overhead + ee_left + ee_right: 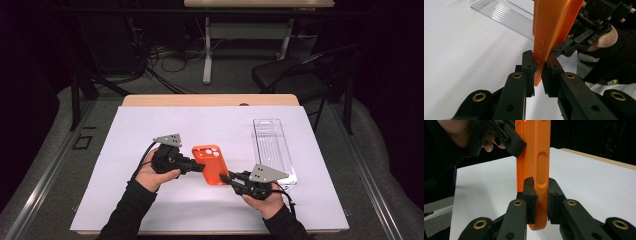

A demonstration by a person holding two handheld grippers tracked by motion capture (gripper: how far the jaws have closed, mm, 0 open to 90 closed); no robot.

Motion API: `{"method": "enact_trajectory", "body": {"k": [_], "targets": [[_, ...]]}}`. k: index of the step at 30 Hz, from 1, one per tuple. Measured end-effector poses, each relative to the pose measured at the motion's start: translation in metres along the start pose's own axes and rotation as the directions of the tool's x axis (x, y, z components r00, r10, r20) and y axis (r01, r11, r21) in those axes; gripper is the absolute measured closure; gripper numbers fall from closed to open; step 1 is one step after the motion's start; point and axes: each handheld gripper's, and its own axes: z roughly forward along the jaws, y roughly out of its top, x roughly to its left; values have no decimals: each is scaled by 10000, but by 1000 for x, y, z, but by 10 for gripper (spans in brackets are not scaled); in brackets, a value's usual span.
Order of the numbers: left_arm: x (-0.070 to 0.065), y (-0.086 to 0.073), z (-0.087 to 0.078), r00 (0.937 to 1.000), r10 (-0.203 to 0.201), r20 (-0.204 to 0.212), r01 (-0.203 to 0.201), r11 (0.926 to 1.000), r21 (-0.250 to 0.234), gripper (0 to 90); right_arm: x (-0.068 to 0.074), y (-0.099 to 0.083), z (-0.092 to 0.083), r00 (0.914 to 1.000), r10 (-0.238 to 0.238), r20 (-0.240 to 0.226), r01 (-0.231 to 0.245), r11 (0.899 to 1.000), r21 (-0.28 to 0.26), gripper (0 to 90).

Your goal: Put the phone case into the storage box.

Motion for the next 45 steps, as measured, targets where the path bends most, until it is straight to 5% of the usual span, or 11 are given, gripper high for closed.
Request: {"method": "enact_trajectory", "body": {"k": [22, 45], "targets": [[0, 0, 0, 9997, 245, -55, -245, 9997, 13, 818, 0, 0, 0, 9998, -161, 96, 161, 9999, 56, 805], [1, -1, 1, 10000, 1, -2, -1, 10000, -45, 821, 1, 0, 0, 9999, -56, 131, 55, 9999, 94, 776]]}}
